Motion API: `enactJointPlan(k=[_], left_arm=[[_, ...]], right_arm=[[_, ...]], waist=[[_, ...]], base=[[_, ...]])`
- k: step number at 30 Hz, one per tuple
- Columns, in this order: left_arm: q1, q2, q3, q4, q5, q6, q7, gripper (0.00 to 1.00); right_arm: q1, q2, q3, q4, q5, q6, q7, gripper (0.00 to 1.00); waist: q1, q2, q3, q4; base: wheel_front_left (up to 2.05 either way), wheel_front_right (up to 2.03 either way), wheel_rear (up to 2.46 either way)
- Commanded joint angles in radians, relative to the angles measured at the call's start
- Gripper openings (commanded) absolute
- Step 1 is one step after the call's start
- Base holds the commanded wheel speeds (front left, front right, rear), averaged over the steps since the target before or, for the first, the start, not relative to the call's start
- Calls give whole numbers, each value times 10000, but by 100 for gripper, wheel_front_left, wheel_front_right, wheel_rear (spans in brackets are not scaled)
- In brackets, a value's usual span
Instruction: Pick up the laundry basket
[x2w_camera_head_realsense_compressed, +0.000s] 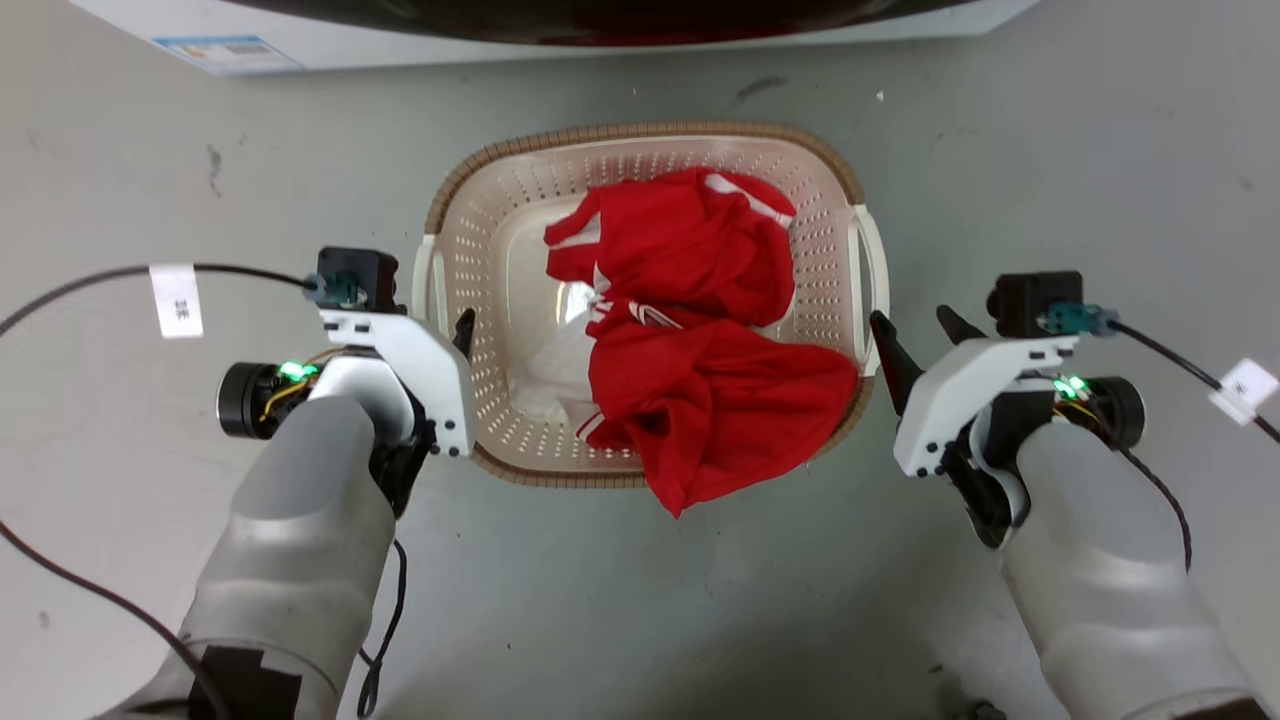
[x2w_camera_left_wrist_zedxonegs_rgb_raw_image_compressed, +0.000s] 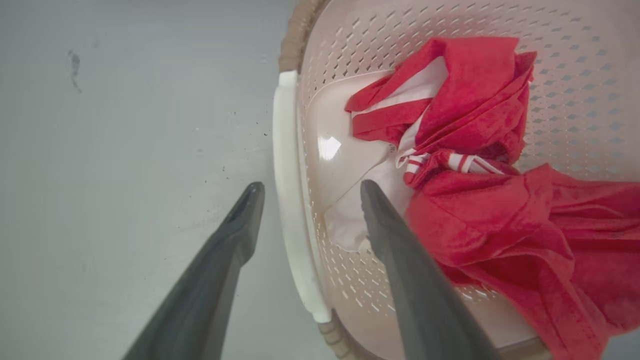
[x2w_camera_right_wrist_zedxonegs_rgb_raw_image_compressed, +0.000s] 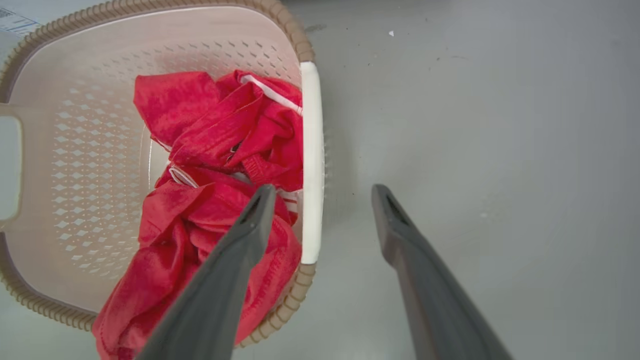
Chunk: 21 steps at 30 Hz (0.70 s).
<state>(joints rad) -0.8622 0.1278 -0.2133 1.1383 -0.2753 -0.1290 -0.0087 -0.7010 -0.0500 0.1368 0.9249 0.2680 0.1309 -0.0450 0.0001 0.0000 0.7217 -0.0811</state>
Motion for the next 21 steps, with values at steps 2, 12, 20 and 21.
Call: enactJointPlan(k=[2, 12, 20, 21], left_arm=[[-474, -12, -171, 275, -250, -13, 269, 100], [-1404, 88, -823, 582, -1219, -9, 930, 100], [-1810, 128, -1269, 716, -1665, -8, 1136, 91], [-1849, 107, -1315, 728, -1745, -8, 1185, 66]], right_arm=[[-685, -8, 305, 594, 190, -5, 155, 100], [-2366, -8, 739, 2253, 443, -5, 563, 100], [-3136, -5, 919, 3001, 325, -5, 752, 100], [-3188, -7, 954, 3057, 347, -5, 779, 100]], waist=[[-1, 0, 353, 46], [-1, 0, 877, 190], [-1, 0, 1145, 244], [-1, 0, 1183, 252]], base=[[0, 0, 0], [0, 0, 0], [0, 0, 0], [0, 0, 0]])
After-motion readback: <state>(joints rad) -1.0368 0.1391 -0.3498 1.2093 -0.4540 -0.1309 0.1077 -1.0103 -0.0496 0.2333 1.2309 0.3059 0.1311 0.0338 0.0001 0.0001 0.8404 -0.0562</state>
